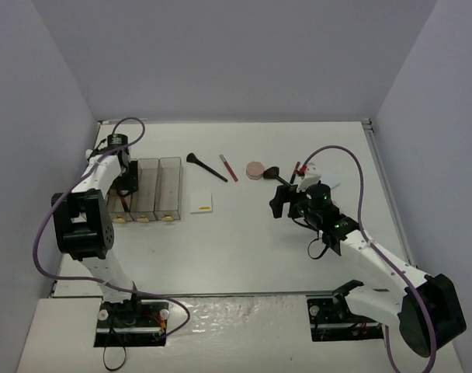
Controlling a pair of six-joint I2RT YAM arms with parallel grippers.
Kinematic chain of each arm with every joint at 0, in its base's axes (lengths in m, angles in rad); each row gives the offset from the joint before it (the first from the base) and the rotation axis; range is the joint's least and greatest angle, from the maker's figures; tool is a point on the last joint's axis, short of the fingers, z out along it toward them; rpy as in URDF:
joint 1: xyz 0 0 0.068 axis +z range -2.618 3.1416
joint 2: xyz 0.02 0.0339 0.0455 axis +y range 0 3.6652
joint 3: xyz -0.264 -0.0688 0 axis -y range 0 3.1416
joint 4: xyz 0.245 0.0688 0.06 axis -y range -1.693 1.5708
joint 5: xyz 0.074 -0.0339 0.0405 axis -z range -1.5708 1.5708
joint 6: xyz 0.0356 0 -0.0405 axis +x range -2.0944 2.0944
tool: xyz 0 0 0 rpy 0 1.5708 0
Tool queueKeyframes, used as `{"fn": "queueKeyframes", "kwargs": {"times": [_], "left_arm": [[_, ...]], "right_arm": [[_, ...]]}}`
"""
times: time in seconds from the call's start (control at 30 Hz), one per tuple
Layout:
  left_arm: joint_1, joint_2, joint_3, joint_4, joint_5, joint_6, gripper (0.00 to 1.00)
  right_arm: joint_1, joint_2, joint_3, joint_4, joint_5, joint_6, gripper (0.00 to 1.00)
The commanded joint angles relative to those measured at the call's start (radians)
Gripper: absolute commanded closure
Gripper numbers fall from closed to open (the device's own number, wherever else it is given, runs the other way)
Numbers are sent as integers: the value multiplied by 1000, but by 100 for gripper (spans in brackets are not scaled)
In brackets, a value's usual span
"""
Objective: Organize the makeup
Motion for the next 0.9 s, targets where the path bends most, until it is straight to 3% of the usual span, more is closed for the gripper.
{"fn": "queueKeyframes", "kwargs": {"times": [0.0,0.23,0.43,0.73,0.87], "left_arm": [[-3,-172,49,27,6,-35,34],[-50,-390,-3,73,108,-108,20],[-135,-603,-150,119,237,-191,14],[-131,-721,-260,146,260,-203,3],[-126,-726,-265,150,277,-210,3]], "right_arm": [[40,95,105,53,7,-46,12],[96,330,302,57,36,-124,23],[129,601,523,59,63,-208,46],[144,907,815,11,46,-261,49],[147,1023,925,-28,50,-288,49]]}}
